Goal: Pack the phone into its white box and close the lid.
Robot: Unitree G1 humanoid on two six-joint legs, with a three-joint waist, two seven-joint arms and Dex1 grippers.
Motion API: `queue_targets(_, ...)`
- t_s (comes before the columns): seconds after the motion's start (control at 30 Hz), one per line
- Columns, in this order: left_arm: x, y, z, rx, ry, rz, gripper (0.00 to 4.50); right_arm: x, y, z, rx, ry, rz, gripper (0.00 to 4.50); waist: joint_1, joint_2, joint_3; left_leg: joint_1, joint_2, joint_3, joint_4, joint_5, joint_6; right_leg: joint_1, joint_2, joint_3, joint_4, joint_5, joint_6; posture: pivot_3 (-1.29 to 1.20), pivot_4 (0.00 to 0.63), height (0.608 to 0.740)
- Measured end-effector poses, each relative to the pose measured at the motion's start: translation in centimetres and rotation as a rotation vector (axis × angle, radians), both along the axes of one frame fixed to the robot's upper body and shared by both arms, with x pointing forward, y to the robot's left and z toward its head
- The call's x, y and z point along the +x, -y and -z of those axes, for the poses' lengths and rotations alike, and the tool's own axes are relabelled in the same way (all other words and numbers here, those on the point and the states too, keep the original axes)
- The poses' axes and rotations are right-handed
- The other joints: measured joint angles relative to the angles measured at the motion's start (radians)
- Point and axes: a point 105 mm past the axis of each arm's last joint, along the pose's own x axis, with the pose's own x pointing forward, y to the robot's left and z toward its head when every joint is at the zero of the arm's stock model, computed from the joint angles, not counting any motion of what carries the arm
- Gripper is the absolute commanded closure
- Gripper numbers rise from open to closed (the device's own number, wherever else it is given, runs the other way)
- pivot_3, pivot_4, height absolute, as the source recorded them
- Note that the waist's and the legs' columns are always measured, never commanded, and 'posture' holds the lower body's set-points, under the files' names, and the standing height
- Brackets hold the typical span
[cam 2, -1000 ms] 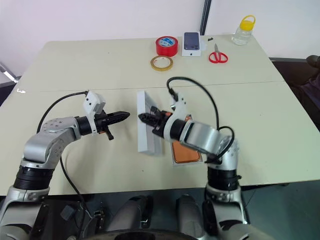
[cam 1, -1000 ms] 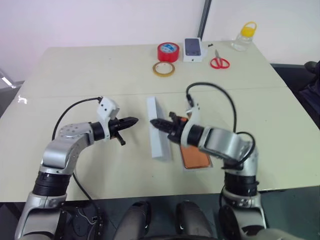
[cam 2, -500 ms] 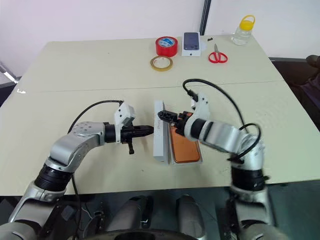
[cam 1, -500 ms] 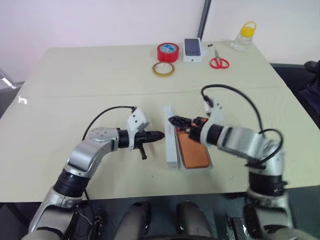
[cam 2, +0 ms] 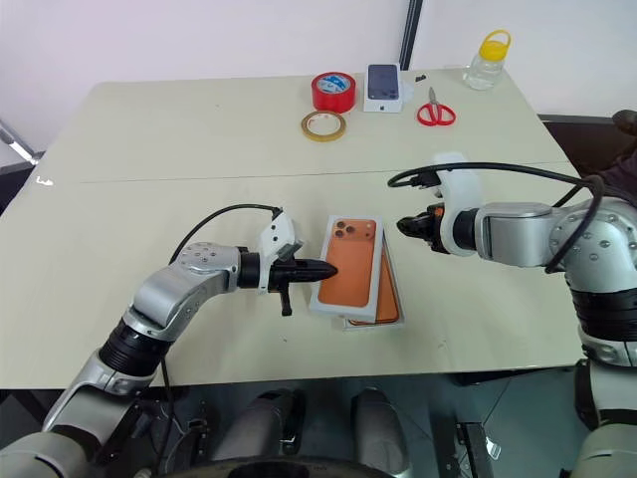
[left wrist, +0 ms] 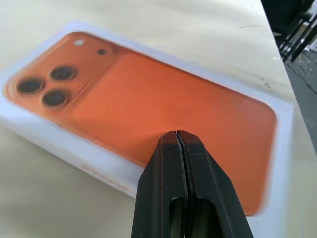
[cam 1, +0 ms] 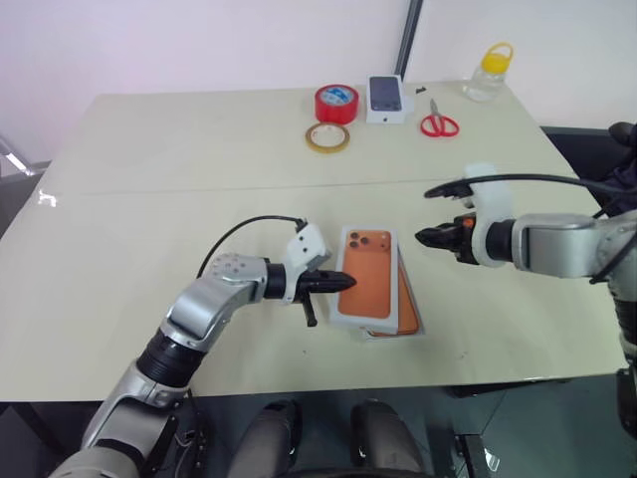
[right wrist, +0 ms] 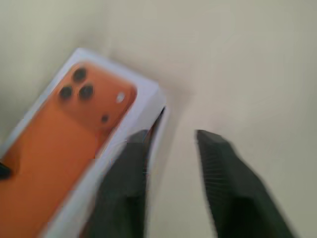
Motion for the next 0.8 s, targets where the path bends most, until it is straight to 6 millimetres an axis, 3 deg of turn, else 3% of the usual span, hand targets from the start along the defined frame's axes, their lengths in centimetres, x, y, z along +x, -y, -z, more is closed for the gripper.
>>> queue_targets(0.2,1.0,-1.1,-0.5,-0.013,0.003,-0.077,4.50,-1.9,-1.0,0.9,-0.266,0.079,-0.248,4.46,0.001,0.000,0.000,-0.001,0.000,0.000,0.000,0.000,0.000,-0.001,0.000,0.000,0.000,0.000,0.000,0.00,0.150,0.740)
queue_targets(0.4,3.4,-4.2,-0.5,0.002,0.007,-0.243,4.50,-2.0,-1.3,2.1,-0.304,0.091,-0.310,4.46,0.003,0.000,0.000,-0.001,0.000,0.000,0.001,0.000,0.000,-0.001,0.000,0.000,0.000,0.000,0.000,0.00,0.150,0.740)
queue_targets(0.57,4.7,-5.8,1.3,0.131,0.022,-0.308,4.50,-2.0,-2.4,3.0,-0.307,0.099,-0.346,4.46,0.004,0.000,0.000,-0.001,-0.001,-0.001,0.000,0.000,-0.001,-0.001,-0.001,0.000,0.000,0.000,0.000,0.00,0.150,0.740)
queue_targets(0.7,4.0,-4.4,2.7,0.163,0.004,-0.232,4.50,-2.1,-2.9,3.7,-0.315,0.082,-0.365,4.46,0.006,-0.001,0.001,-0.001,-0.001,-0.001,0.001,0.000,-0.001,-0.001,-0.001,0.000,0.000,0.000,0.000,0.00,0.150,0.740)
queue_targets(0.8,3.6,-3.0,2.5,0.157,0.013,-0.172,4.50,-2.1,-3.0,3.9,-0.320,0.077,-0.368,4.46,0.006,-0.001,0.001,-0.001,-0.001,-0.001,0.001,0.000,-0.001,-0.001,-0.001,0.000,0.000,0.000,0.000,0.00,0.150,0.740)
